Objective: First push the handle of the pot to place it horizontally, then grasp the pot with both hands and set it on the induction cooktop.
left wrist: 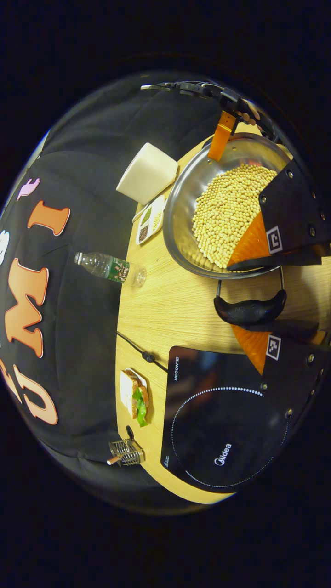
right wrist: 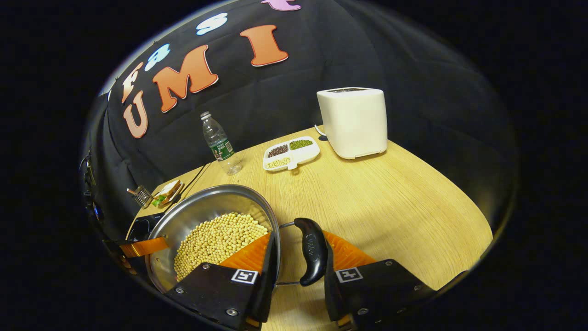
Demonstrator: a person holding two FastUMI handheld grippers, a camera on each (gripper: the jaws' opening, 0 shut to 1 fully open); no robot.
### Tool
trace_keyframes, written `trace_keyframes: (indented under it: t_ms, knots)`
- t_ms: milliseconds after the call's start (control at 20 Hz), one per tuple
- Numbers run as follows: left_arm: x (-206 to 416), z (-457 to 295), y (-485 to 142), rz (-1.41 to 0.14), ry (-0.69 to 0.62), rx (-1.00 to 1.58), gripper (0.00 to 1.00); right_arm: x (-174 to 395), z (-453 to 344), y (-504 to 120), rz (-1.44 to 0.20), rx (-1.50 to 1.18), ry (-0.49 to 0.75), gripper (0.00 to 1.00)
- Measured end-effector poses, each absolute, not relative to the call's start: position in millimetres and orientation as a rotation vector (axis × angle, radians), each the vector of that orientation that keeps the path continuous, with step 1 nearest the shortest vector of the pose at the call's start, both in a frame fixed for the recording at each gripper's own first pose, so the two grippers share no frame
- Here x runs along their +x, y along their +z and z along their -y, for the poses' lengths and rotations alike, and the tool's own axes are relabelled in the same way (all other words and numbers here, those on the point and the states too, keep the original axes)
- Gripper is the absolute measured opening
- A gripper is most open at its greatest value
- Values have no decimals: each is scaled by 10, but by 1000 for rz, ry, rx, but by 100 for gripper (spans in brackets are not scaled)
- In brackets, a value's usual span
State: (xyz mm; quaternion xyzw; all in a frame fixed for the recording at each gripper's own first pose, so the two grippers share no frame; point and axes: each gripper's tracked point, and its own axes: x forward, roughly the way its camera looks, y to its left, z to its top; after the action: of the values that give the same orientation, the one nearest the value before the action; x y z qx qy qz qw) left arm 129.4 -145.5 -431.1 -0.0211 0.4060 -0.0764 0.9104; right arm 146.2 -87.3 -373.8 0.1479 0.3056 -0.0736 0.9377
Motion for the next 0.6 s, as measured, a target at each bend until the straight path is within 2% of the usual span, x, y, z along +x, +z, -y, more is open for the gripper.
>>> trace_keyframes:
  t_ms: [250,600]
  knots:
    - [1362,1364,-4150,-807,-164,-97,44,1355,695,-3442,-611,326,-149,47]
    - [1282,819,-3425,-704,-160,-106,45,1317,43,-2844,-541,330,-92,47]
